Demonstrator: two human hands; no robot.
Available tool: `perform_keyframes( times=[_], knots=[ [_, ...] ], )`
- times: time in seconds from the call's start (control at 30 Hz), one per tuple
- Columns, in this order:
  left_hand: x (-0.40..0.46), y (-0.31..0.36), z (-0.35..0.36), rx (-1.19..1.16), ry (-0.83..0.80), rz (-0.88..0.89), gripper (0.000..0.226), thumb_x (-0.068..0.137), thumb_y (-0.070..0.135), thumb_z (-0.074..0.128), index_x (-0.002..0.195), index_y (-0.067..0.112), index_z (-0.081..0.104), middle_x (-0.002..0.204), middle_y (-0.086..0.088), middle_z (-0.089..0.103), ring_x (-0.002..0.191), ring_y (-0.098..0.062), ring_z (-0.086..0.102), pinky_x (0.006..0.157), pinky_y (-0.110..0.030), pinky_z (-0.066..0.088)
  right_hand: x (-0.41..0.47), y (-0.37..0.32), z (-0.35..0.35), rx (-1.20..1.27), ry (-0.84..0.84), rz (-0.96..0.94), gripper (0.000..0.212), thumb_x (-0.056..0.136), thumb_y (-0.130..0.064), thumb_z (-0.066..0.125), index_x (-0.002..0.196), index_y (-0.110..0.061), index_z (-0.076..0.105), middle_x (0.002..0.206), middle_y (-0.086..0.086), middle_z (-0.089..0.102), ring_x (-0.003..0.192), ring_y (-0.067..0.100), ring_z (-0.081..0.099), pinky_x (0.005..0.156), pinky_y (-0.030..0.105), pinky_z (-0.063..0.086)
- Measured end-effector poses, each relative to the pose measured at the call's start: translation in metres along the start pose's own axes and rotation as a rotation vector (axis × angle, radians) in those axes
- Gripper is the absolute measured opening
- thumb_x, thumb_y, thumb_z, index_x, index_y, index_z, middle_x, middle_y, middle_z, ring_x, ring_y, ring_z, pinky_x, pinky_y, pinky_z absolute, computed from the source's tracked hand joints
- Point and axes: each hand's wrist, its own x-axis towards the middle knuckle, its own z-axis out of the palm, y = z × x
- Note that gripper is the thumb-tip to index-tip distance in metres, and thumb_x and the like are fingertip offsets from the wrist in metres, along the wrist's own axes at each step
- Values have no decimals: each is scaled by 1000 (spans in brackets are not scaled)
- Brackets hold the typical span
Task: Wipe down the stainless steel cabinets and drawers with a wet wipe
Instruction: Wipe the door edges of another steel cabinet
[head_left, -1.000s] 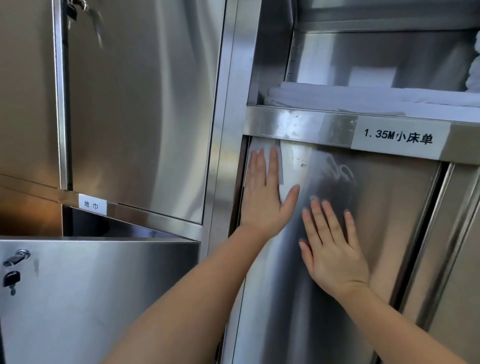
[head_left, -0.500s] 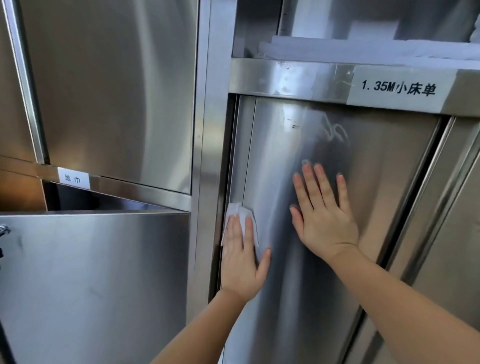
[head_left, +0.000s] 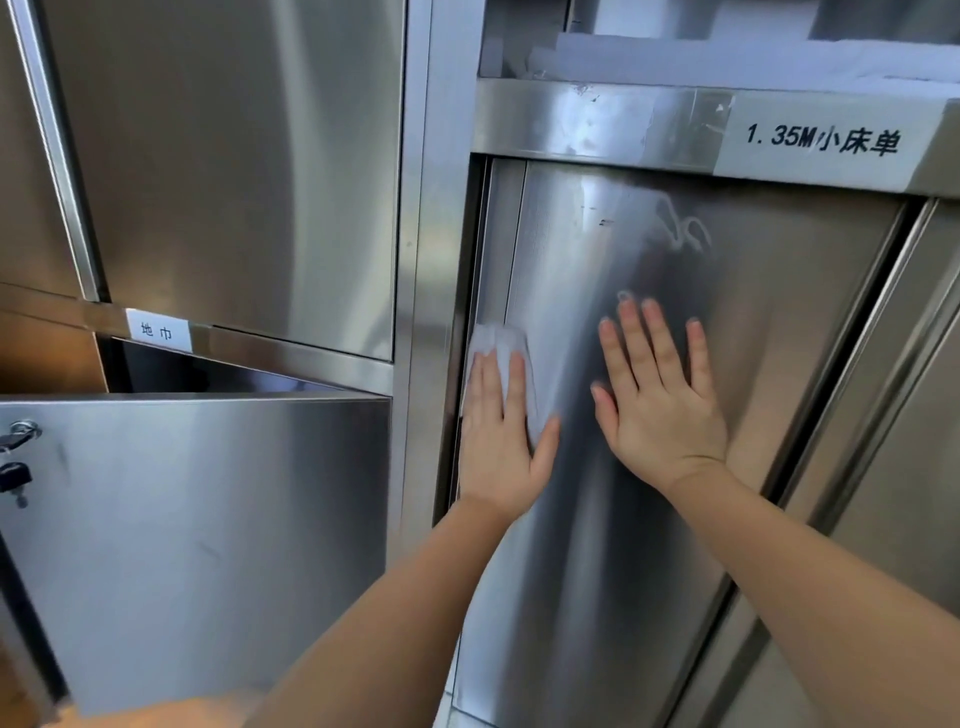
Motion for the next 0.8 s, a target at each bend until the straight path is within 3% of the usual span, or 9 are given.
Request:
perform_keyframes(
  times=[0.13, 0.27, 0.5, 0.6, 0.8],
  knots=[
    [-89, -23, 19, 72, -161, -98, 76, 98, 42, 47, 154, 11, 6, 161, -21, 10, 150, -38, 3, 118, -56, 21, 0, 1, 0, 7, -7, 8, 64, 103, -38, 29, 156, -9, 9, 163, 11, 3, 150, 27, 7, 121, 52, 6],
    [-86, -21, 11, 46, -192, -87, 74, 97, 47, 38, 153, 10, 5, 161, -21, 11, 150, -39, 3, 118, -57, 20, 2, 0, -1, -3, -4, 7, 65, 102, -38, 32, 156, -9, 10, 162, 11, 4, 150, 27, 8, 120, 52, 8],
    [67, 32, -27, -73, 67, 7, 72, 99, 37, 45, 155, 9, 10, 162, -20, 9, 151, -33, 0, 123, -46, 6, 2, 1, -3, 2, -10, -2, 65, 102, -38, 32, 156, -10, 9, 162, 10, 2, 150, 27, 6, 121, 51, 4],
    [88, 34, -27, -53, 119, 48, 70, 100, 38, 44, 156, 11, 12, 164, -16, 7, 152, -29, -1, 123, -44, 6, 2, 1, -2, -5, -5, -9, 65, 102, -39, 31, 156, -10, 9, 162, 10, 0, 150, 27, 5, 121, 50, 2],
    [-48, -13, 20, 18, 13, -59, 77, 94, 33, 57, 154, 7, 17, 161, -23, 14, 151, -36, 4, 120, -54, 16, 0, -1, 1, -14, 33, -8, 63, 102, -37, 34, 155, -9, 16, 161, 11, 6, 149, 28, 10, 121, 52, 6]
  ],
)
